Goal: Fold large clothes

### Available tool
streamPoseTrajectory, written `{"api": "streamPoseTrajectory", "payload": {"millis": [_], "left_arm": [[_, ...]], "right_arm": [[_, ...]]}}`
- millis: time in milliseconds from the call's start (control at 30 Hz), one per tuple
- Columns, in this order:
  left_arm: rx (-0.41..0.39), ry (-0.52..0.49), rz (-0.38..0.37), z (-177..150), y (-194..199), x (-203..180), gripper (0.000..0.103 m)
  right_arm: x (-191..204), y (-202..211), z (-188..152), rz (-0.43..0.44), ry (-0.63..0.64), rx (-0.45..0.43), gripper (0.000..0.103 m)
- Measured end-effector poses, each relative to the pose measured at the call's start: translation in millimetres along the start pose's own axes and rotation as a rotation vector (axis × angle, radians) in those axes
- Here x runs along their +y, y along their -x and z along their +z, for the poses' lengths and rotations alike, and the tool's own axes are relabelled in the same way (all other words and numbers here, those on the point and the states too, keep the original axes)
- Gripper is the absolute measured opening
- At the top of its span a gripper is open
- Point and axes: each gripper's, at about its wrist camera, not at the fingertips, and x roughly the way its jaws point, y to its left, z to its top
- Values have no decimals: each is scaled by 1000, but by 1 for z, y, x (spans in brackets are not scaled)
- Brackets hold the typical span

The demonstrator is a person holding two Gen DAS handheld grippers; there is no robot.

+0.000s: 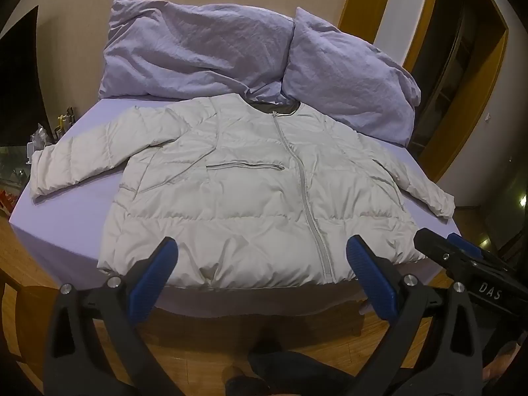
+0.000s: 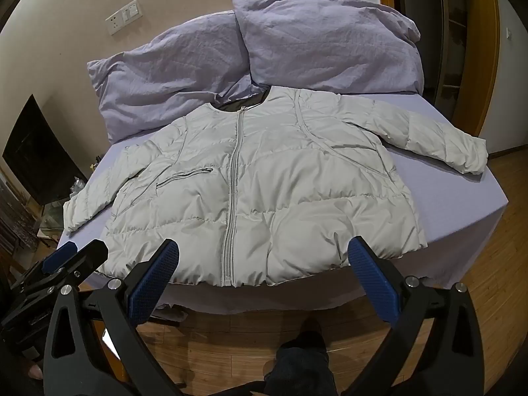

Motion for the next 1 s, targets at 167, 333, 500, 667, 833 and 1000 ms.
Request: {"api": "streamPoseTrajectory", "payload": {"millis": [167, 333, 500, 667, 833, 1000], "left_arm": [[1, 1, -1, 0, 0, 0, 101], [3, 0, -1, 0, 0, 0, 101], [5, 0, 0, 0, 0, 0, 101], [4, 1, 0, 0, 0, 1, 101], [2, -2, -1, -2, 2, 1, 101], [8, 0, -1, 1, -1, 1, 101]], "right_arm": [[0, 0, 0, -1, 1, 0, 102], [0, 0, 0, 0, 1, 0, 102], [-1, 0, 0, 1, 0, 1, 102], [-1, 0, 0, 1, 0, 0, 102], [-1, 0, 0, 1, -1, 1, 102], [-1, 0, 0, 1, -2, 0, 102]]}}
